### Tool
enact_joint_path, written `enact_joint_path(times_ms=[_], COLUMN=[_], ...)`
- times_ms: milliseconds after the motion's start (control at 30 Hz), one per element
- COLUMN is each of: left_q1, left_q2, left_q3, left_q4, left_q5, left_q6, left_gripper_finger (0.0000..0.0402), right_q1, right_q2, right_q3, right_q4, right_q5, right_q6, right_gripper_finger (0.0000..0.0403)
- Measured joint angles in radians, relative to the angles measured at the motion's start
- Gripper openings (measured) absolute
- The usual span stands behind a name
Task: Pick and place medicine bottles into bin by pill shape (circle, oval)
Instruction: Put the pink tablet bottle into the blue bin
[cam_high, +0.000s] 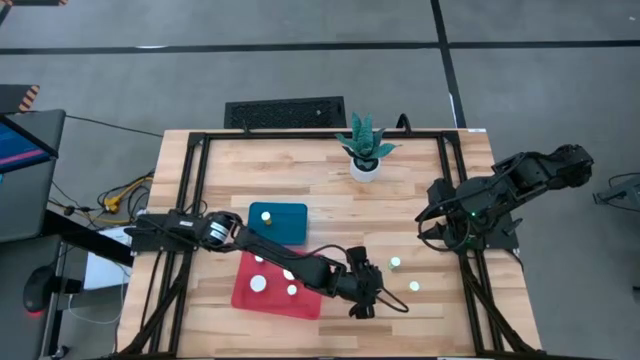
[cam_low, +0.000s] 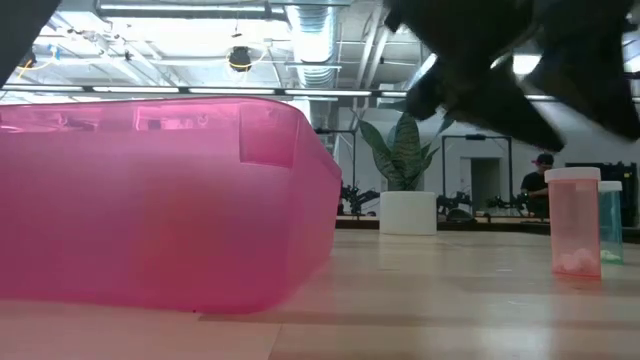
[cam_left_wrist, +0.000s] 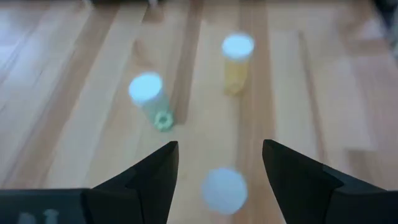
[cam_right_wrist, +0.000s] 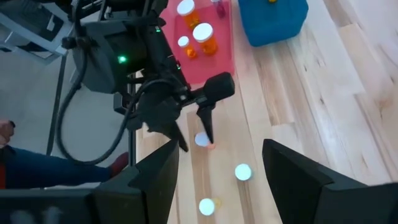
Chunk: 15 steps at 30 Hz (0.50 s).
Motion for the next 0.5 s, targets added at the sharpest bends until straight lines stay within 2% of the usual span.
enact_joint_path(times_ms=[200, 500], left_q1=[0.003, 0.003], left_q2=[0.002, 0.014], left_q3=[-0.009, -0.035], left_q4=[-0.007, -0.001], left_q5=[0.033, 0.015], left_q6=[0.005, 0.007], left_gripper_finger=[0.0227, 0.0226], right_q1=[0.000, 0.000], right_q2=[0.000, 0.000], right_q3=[0.000, 0.000], right_q4=[0.000, -0.002], right_q5=[-0.001, -0.002], right_q6=[0.000, -0.013], right_gripper_finger=[0.0240, 0.0240])
